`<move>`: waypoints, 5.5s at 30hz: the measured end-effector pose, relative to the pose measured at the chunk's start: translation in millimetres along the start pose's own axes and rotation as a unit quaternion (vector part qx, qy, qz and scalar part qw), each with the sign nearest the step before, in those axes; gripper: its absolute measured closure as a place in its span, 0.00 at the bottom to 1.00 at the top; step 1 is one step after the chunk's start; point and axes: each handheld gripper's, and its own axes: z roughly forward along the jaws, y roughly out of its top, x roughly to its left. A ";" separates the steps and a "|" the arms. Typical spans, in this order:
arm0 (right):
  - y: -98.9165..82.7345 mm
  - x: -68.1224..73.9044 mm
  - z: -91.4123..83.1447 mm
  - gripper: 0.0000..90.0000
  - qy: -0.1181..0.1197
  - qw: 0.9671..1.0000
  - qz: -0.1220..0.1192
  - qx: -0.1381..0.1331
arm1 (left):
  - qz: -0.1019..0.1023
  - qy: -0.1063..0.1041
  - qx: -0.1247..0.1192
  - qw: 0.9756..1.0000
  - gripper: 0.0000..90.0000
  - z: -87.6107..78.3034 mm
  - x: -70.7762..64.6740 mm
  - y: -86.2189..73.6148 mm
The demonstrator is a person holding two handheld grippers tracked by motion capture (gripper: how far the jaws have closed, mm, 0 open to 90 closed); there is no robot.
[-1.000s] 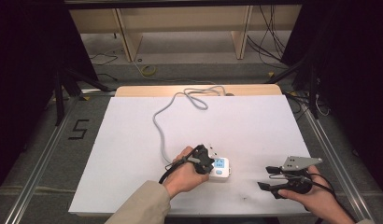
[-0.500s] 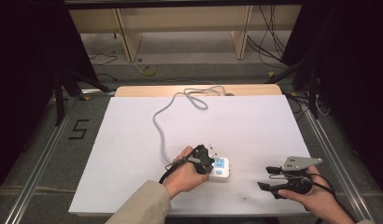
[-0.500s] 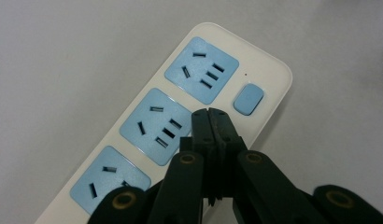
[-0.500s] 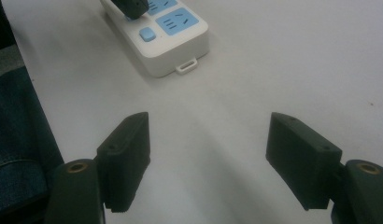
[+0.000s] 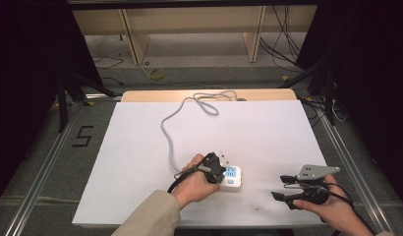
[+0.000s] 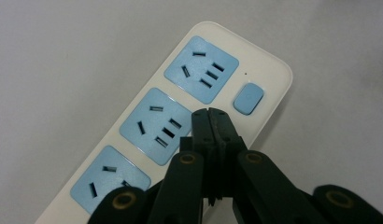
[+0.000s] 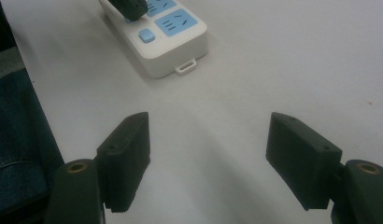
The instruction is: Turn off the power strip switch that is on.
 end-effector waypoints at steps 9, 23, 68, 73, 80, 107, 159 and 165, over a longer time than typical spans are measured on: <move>0.0 0.2 -0.5 0.34 -0.001 1.000 0.003 -0.001 | 0.009 0.008 0.003 1.000 1.00 0.3 -2.2 -0.6; -0.4 0.2 -1.2 0.34 -0.001 1.000 0.004 -0.002 | 0.002 0.001 0.000 1.000 1.00 0.0 -0.2 -1.7; 0.3 -0.5 -0.5 0.34 -0.002 1.000 0.002 -0.001 | 0.020 0.014 0.010 1.000 1.00 -5.4 3.1 -6.6; 0.1 -0.7 -0.6 0.34 -0.002 1.000 0.002 -0.001 | 0.024 0.014 0.011 1.000 1.00 -5.6 2.9 -6.4; 0.2 -0.8 -0.8 0.34 -0.003 1.000 0.001 -0.001 | 0.028 -0.005 -0.001 1.000 1.00 -9.5 -2.2 -2.4; -0.2 -0.9 -1.7 0.34 -0.004 1.000 0.004 -0.002 | -0.005 0.019 -0.059 0.998 1.00 -39.7 15.6 -8.0; 0.0 -1.6 -2.5 0.34 -0.006 1.000 0.004 -0.004 | -0.065 0.094 -0.126 0.985 0.15 -76.3 51.1 -68.7; 0.1 -1.5 -2.7 0.34 -0.006 1.000 0.004 -0.005 | -0.075 0.099 -0.136 0.983 0.15 -82.2 52.3 -76.7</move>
